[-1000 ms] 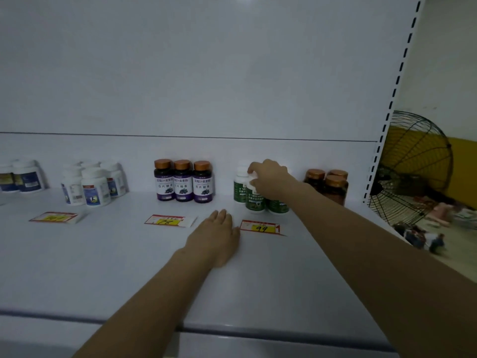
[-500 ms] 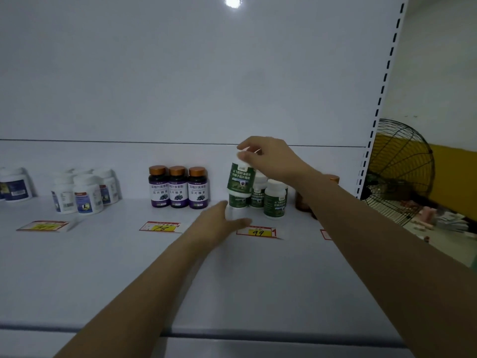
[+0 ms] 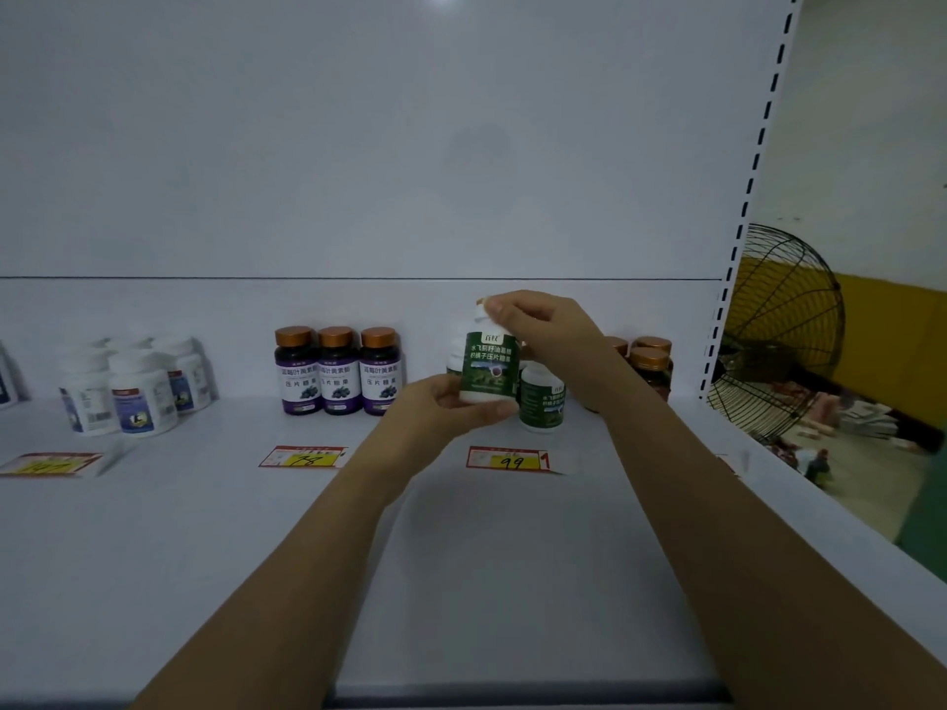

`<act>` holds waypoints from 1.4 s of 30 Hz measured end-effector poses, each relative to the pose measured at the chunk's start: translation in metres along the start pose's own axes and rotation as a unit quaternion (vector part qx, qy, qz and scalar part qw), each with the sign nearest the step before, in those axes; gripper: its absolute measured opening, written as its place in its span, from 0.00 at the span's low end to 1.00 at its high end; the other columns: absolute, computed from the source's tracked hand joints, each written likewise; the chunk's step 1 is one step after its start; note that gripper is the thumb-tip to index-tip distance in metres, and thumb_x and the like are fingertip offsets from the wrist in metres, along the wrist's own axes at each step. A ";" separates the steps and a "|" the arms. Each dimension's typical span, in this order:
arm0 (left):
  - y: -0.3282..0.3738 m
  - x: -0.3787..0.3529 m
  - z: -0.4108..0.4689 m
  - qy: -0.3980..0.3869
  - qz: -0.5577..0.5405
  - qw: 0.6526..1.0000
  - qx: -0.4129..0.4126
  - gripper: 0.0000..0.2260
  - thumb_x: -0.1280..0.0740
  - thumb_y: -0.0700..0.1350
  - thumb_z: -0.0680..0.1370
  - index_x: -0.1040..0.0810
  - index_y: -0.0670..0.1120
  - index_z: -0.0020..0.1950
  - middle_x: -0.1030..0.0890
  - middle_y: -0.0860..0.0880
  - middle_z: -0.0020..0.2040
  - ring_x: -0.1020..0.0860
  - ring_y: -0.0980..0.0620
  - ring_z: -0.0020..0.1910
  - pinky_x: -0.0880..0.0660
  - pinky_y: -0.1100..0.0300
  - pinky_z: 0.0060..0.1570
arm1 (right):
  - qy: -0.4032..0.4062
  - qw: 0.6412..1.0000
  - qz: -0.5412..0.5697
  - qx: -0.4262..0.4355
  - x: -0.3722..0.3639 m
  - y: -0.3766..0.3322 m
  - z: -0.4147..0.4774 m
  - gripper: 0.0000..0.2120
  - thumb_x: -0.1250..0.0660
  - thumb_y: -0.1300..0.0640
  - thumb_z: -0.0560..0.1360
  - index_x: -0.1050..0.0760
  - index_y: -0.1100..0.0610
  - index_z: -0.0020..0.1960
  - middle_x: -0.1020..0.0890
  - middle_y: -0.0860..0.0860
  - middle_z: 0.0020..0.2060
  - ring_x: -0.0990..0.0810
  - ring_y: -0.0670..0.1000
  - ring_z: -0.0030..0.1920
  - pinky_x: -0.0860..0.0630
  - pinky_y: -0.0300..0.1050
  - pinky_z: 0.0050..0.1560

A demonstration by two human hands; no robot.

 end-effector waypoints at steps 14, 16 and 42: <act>0.002 -0.010 -0.004 -0.108 -0.130 0.985 0.023 0.15 0.28 0.47 0.70 0.21 0.45 0.55 0.16 0.44 0.52 0.19 0.48 0.54 0.24 0.58 0.58 | -0.111 0.983 0.125 -0.075 -0.010 0.003 0.000 0.16 0.39 0.48 0.79 0.24 0.58 0.59 0.18 0.52 0.49 0.19 0.50 0.50 0.22 0.42 0.51; 0.002 -0.008 -0.004 -0.110 -0.156 0.981 0.028 0.14 0.30 0.46 0.71 0.21 0.43 0.55 0.17 0.42 0.52 0.19 0.46 0.54 0.26 0.55 0.60 | -0.112 0.983 0.130 -0.071 -0.008 0.001 -0.001 0.13 0.38 0.49 0.79 0.23 0.56 0.56 0.17 0.51 0.47 0.18 0.49 0.48 0.22 0.43 0.51; -0.004 0.008 0.004 0.025 -0.037 0.999 0.001 0.19 0.25 0.41 0.69 0.22 0.46 0.59 0.16 0.53 0.50 0.19 0.63 0.45 0.25 0.74 0.42 | -0.081 0.991 0.106 -0.031 -0.008 0.002 -0.006 0.13 0.40 0.55 0.81 0.24 0.55 0.62 0.18 0.51 0.56 0.19 0.46 0.55 0.22 0.38 0.51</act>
Point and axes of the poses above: each hand's wrist, its own z-axis towards the middle knuckle, its own x-axis out of the back of the hand, y = z × x, the point moved 8 cm from there along z, towards the middle knuckle
